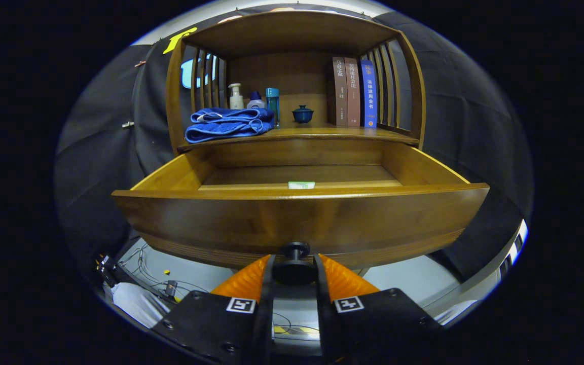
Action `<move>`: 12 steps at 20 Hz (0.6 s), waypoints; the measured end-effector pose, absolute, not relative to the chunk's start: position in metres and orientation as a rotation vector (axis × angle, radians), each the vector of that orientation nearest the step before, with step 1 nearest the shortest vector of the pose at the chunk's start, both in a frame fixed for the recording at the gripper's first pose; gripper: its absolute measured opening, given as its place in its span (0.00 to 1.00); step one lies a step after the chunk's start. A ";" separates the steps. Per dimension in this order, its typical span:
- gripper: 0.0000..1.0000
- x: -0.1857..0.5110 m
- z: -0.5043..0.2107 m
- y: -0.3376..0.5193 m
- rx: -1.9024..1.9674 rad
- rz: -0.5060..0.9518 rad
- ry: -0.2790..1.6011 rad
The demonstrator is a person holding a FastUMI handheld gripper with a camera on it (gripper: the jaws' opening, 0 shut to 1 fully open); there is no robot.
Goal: Pull open the drawer, take out the items inside it, and place them on the countertop above the cabinet.
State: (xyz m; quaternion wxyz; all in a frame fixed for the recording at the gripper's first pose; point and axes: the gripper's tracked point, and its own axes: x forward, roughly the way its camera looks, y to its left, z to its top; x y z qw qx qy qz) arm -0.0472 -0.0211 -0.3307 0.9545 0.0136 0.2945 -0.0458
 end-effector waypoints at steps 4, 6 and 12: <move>0.88 -0.064 -0.311 -0.019 0.014 -0.120 0.605; 1.00 -0.061 -0.278 -0.019 0.023 -0.126 0.572; 1.00 -0.003 -0.218 -0.014 0.037 -0.086 0.585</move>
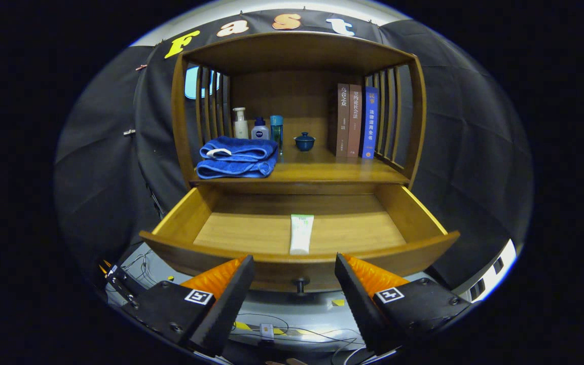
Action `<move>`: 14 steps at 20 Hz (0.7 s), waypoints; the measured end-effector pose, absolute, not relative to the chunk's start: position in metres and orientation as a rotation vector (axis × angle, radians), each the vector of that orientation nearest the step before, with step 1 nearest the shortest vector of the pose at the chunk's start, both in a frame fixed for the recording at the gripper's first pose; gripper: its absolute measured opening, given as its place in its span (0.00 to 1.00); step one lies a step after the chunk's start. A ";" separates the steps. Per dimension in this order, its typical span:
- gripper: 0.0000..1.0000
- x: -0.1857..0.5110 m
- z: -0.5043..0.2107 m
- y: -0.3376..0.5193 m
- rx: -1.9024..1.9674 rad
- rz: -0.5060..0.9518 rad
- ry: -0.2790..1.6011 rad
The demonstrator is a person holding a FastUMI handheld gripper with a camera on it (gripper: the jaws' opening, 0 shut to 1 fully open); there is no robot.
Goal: Pull open the drawer, take out the items inside it, and place them on the countertop above the cabinet.
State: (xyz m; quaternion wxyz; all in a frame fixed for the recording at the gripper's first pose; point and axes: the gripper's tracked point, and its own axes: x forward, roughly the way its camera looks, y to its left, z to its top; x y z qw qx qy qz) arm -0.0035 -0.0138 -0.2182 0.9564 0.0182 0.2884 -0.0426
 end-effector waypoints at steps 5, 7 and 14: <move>1.00 0.060 -0.264 -0.027 0.084 -0.095 0.823; 1.00 0.075 -0.290 -0.031 0.114 -0.100 0.925; 1.00 0.090 -0.356 -0.036 0.166 -0.154 1.201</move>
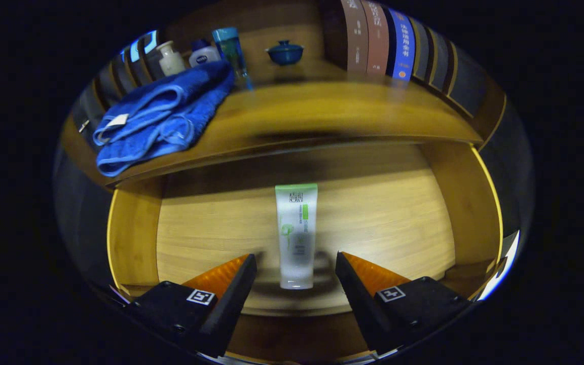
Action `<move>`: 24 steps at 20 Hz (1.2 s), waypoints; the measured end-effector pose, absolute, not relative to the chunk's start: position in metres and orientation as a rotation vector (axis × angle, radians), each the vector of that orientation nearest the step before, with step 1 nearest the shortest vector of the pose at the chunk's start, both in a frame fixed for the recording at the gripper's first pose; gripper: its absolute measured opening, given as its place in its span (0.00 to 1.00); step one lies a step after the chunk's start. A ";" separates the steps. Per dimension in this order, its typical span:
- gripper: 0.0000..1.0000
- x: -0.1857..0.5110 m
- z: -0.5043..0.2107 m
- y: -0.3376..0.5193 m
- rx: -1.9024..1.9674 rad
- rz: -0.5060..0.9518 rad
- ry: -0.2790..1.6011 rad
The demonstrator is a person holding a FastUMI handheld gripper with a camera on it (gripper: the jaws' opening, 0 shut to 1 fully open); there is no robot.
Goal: Pull open the drawer, take out the items inside it, and place them on the countertop above the cabinet.
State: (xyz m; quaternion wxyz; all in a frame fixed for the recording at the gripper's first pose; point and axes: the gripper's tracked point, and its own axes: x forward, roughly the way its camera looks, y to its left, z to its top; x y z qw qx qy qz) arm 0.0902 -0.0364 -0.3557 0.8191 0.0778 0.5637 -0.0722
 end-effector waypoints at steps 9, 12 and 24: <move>0.92 0.087 -0.387 -0.036 0.140 -0.171 1.333; 0.75 0.092 -0.389 -0.041 0.129 -0.192 1.326; 0.47 0.093 -0.350 -0.032 0.086 -0.109 1.181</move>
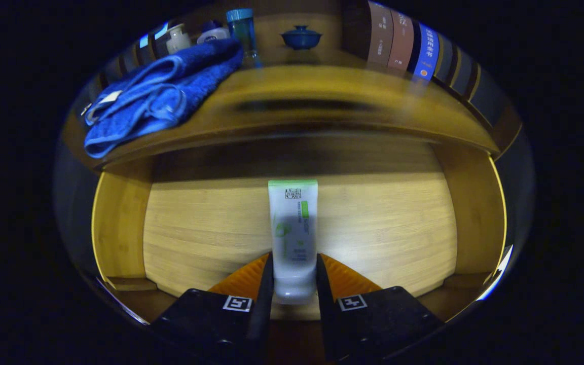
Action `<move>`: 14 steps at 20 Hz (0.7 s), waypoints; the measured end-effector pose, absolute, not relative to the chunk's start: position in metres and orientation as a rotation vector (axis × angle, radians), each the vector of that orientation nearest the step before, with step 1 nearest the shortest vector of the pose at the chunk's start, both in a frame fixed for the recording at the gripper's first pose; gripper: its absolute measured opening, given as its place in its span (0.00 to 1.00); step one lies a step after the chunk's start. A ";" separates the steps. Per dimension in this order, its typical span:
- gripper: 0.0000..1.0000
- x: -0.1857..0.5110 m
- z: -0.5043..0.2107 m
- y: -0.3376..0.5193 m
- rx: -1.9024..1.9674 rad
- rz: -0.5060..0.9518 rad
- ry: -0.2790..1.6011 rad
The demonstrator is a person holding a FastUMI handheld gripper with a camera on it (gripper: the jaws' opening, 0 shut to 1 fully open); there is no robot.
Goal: Pull open the drawer, take out the items inside it, and place them on the countertop above the cabinet.
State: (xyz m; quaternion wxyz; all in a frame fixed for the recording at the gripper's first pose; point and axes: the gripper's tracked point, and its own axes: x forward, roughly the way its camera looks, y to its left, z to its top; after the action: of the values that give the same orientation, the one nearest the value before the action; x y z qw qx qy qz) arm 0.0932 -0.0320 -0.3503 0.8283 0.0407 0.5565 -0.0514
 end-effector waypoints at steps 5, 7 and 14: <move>0.46 0.083 -0.313 -0.031 0.125 -0.114 1.123; 0.46 0.076 -0.295 -0.032 0.111 -0.119 1.083; 0.46 0.076 -0.212 -0.025 0.121 -0.102 0.904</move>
State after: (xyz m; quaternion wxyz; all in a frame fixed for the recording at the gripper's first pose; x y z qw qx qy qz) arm 0.0758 -0.0253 -0.2120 0.8965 0.0586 0.4363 -0.0491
